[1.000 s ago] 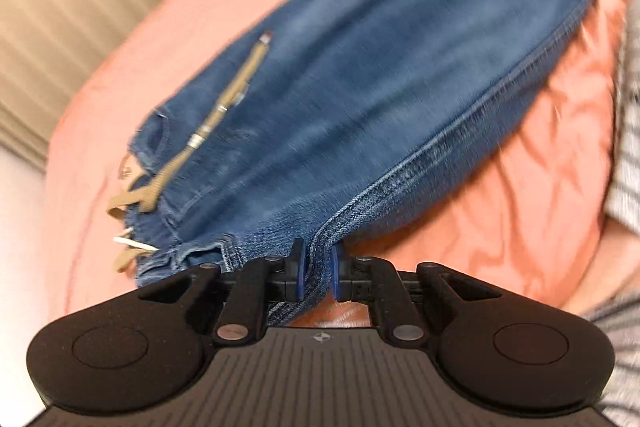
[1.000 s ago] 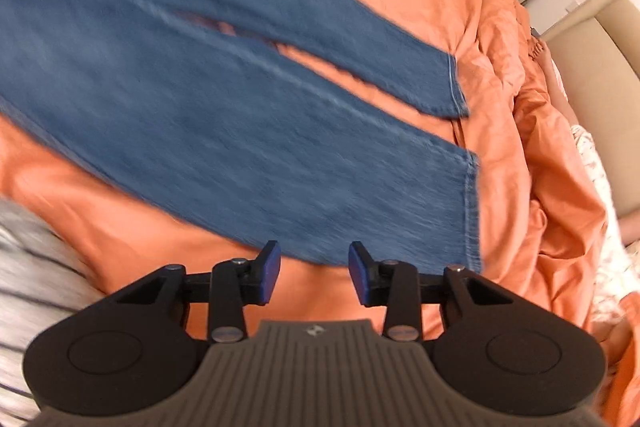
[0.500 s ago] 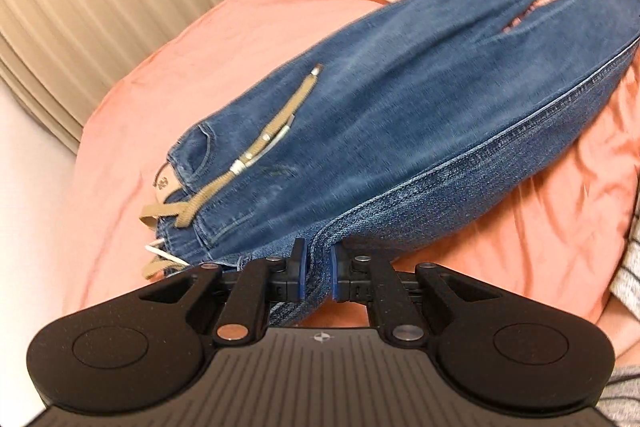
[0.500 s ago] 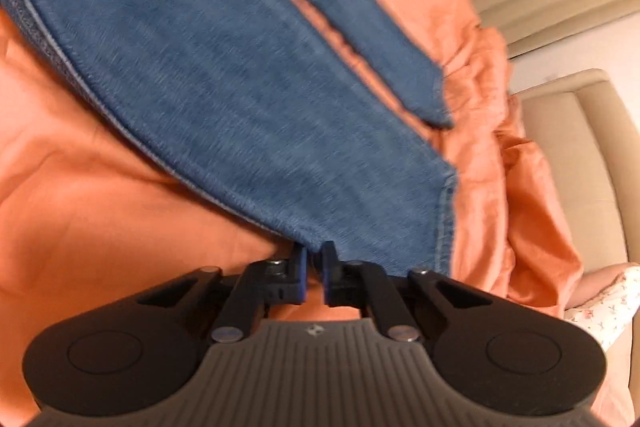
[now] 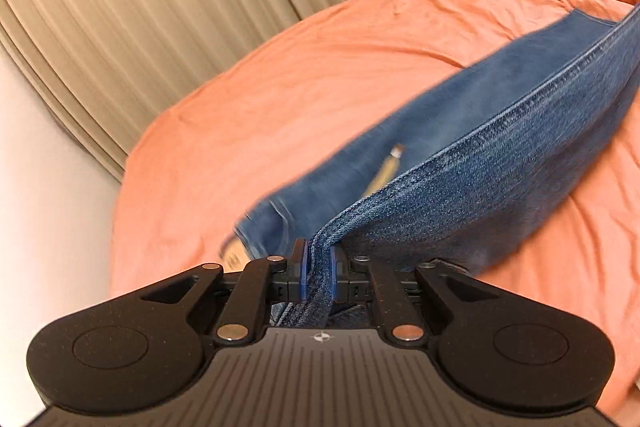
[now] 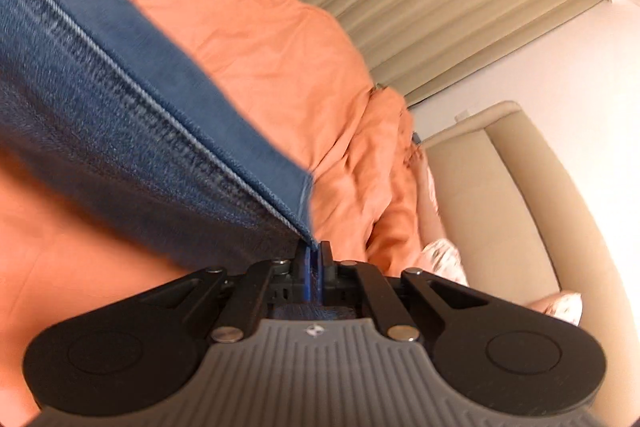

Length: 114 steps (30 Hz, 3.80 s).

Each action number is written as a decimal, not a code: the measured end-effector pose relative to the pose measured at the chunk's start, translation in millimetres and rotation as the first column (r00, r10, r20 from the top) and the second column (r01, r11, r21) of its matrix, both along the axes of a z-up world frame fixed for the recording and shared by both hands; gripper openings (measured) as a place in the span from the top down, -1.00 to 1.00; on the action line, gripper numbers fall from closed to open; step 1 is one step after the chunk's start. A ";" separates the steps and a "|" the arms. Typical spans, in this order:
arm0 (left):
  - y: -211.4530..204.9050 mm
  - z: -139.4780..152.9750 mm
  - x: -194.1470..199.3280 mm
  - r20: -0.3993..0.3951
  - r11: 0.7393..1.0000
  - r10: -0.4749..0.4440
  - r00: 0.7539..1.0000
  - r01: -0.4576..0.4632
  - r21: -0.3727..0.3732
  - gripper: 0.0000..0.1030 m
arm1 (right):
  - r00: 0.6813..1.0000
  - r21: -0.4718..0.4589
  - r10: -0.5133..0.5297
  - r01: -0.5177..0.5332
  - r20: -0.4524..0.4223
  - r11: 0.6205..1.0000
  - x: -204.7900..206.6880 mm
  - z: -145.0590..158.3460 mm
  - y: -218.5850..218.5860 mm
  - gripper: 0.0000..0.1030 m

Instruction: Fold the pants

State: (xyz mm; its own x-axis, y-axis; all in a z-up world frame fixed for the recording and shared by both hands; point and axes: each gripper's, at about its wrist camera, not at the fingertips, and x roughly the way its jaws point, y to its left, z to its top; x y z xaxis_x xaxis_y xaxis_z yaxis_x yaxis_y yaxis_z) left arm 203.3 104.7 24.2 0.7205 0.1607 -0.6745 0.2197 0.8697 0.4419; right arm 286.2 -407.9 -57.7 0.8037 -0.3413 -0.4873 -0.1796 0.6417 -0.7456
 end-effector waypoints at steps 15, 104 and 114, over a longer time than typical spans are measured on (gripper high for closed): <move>24.4 -90.4 208.1 -0.116 0.996 0.079 0.990 -0.072 0.061 0.79 | 0.997 -0.066 -0.023 0.018 -0.071 0.998 221.2 -60.0 55.5 1.00; 245.3 -69.3 113.9 -0.088 0.746 0.056 0.995 -0.100 -0.658 0.69 | 0.954 0.656 0.171 0.034 -0.247 0.754 63.8 -92.9 371.8 0.11; 244.9 -95.0 161.3 -0.207 0.831 0.128 0.970 -0.219 -0.512 0.36 | 0.948 0.669 0.168 0.061 -0.272 0.741 67.8 -103.6 361.8 0.05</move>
State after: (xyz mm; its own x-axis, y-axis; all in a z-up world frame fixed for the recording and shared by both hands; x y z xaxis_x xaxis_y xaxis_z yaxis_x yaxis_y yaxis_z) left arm 364.7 349.5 -70.9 0.5915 -0.1397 -0.7941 0.0696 0.9901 -0.1223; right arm 353.9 -46.1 -161.3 0.5882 0.1987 -0.7839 -0.3648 0.9303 -0.0379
